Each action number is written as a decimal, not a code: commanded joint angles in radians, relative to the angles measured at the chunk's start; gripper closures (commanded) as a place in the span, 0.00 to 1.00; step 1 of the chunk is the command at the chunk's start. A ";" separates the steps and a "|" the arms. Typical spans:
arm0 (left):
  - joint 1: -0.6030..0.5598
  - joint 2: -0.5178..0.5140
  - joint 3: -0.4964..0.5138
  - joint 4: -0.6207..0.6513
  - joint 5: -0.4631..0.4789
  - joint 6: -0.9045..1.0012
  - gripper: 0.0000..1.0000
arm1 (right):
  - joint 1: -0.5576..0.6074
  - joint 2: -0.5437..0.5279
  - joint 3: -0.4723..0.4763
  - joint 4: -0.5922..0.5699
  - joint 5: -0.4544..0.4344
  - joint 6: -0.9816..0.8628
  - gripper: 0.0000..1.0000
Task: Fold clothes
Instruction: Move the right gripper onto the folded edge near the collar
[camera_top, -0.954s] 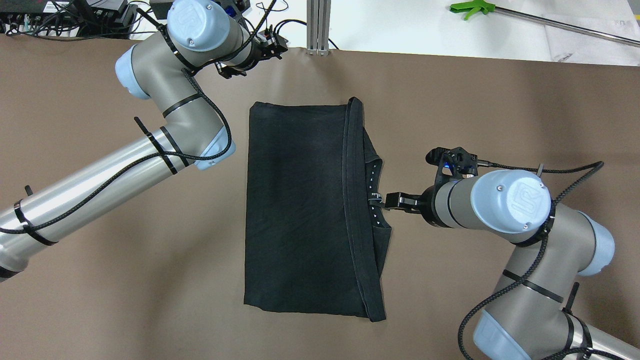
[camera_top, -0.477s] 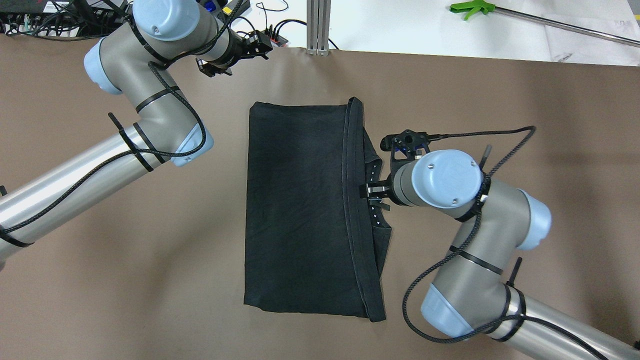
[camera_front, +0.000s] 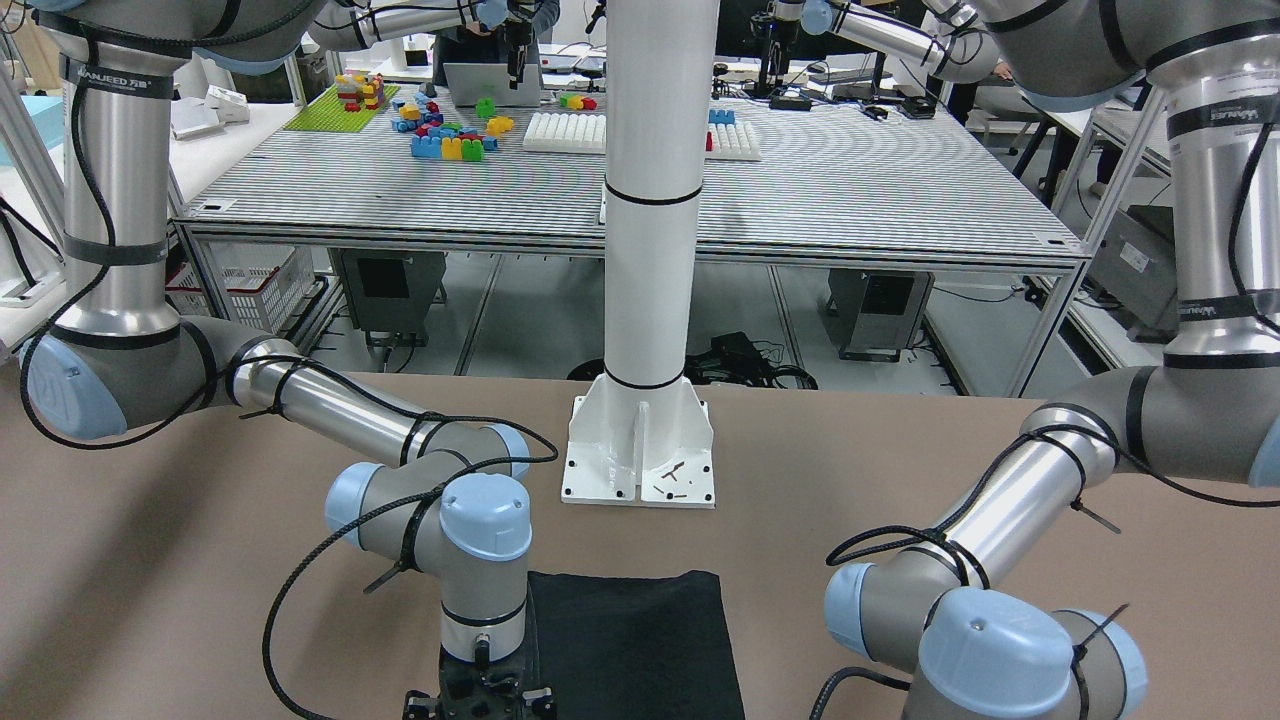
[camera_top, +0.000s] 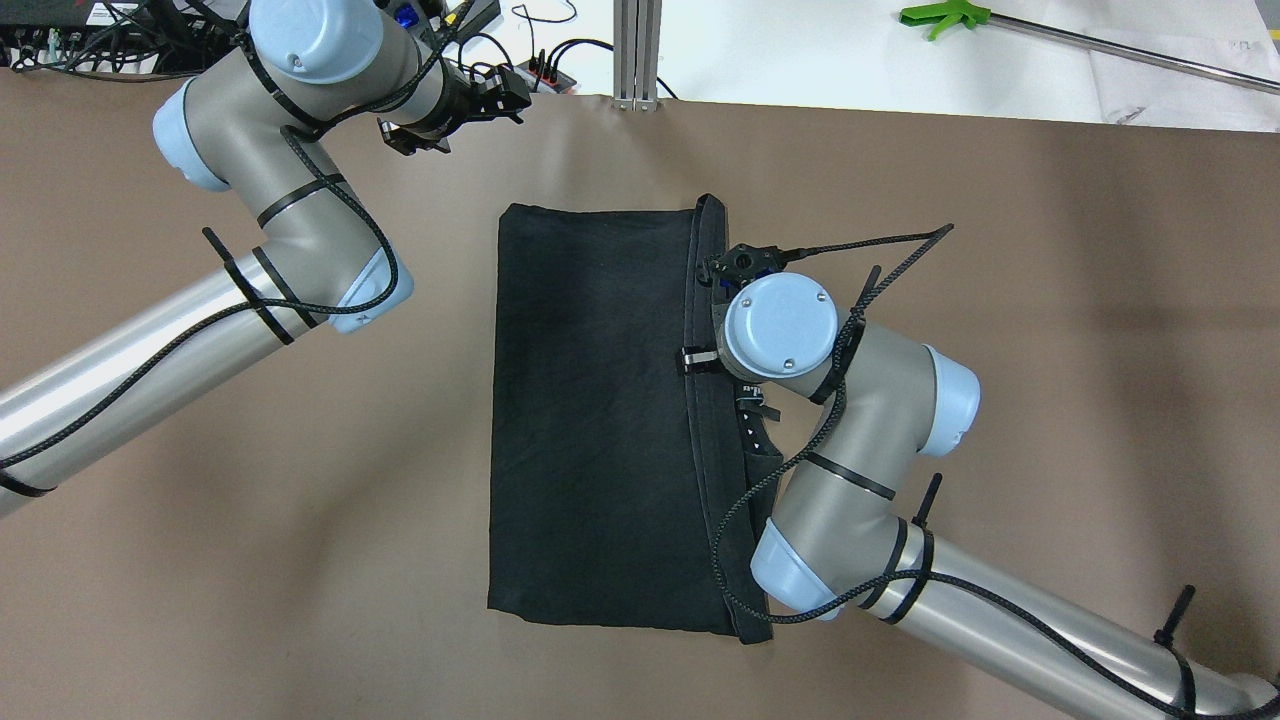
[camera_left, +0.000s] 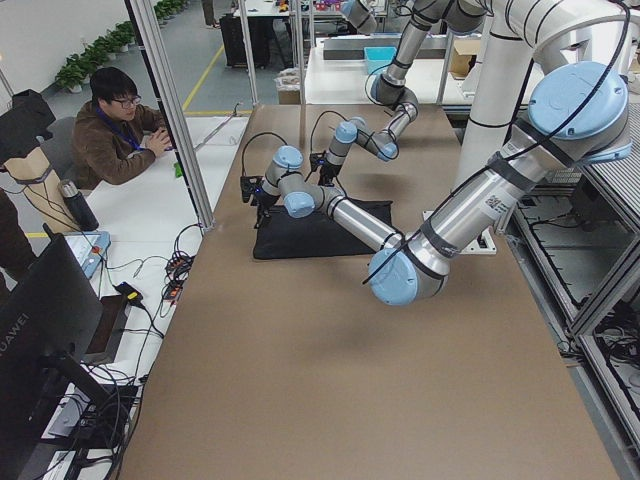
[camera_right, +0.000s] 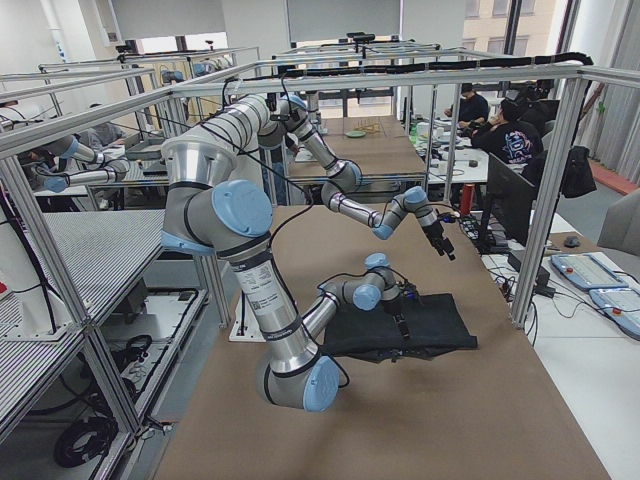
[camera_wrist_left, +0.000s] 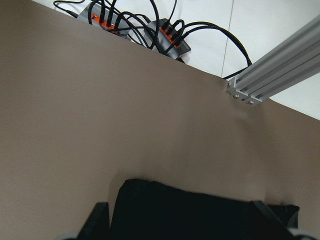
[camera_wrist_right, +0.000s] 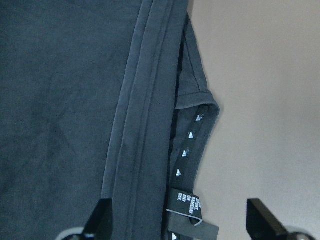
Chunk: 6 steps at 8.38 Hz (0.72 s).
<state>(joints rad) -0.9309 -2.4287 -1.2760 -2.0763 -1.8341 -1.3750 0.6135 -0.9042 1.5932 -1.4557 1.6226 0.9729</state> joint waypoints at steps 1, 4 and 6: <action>-0.006 0.014 0.000 -0.002 -0.001 0.002 0.00 | -0.030 0.050 -0.088 0.000 -0.029 0.000 0.06; -0.020 0.017 0.009 -0.005 -0.001 0.024 0.00 | -0.075 0.051 -0.114 0.011 -0.084 0.013 0.06; -0.019 0.017 0.010 -0.007 -0.001 0.024 0.00 | -0.083 0.056 -0.143 0.041 -0.104 0.020 0.06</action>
<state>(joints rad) -0.9496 -2.4118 -1.2684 -2.0813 -1.8346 -1.3528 0.5410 -0.8521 1.4765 -1.4356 1.5411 0.9884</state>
